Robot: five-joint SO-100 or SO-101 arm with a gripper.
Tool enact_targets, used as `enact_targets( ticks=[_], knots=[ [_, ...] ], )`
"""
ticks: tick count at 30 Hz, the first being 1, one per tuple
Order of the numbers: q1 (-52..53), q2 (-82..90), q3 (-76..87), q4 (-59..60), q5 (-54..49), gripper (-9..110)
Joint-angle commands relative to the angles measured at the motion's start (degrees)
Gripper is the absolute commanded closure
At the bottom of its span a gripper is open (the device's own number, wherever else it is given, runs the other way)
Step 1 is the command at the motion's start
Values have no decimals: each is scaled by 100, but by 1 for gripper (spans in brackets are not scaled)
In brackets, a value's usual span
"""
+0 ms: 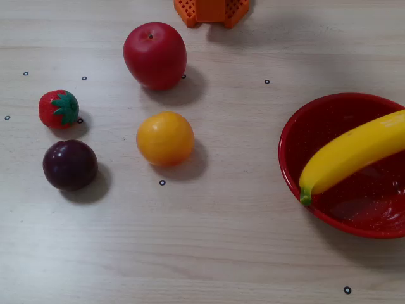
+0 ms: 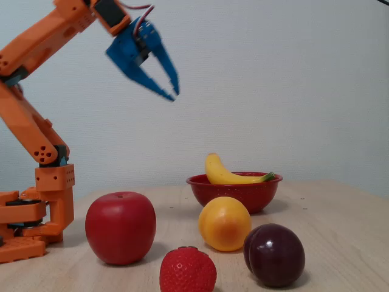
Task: Put the banana in the red bowl.
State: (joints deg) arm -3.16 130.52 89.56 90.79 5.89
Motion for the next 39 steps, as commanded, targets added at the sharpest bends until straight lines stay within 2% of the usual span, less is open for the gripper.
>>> enact_targets(
  ticks=[1, 7, 18, 28, 33, 39],
  knots=[
    [-158, 826, 466, -396, -158, 101],
    [-35, 2391, 2628, -1178, -563, 101],
    [97, 4175, 6864, -4201, -1301, 101],
    [-26, 5326, 8613, -4553, -2030, 101],
    [176, 5818, 8613, -3973, -2830, 101],
    [149, 5906, 8613, -3867, -2962, 101]
  ],
)
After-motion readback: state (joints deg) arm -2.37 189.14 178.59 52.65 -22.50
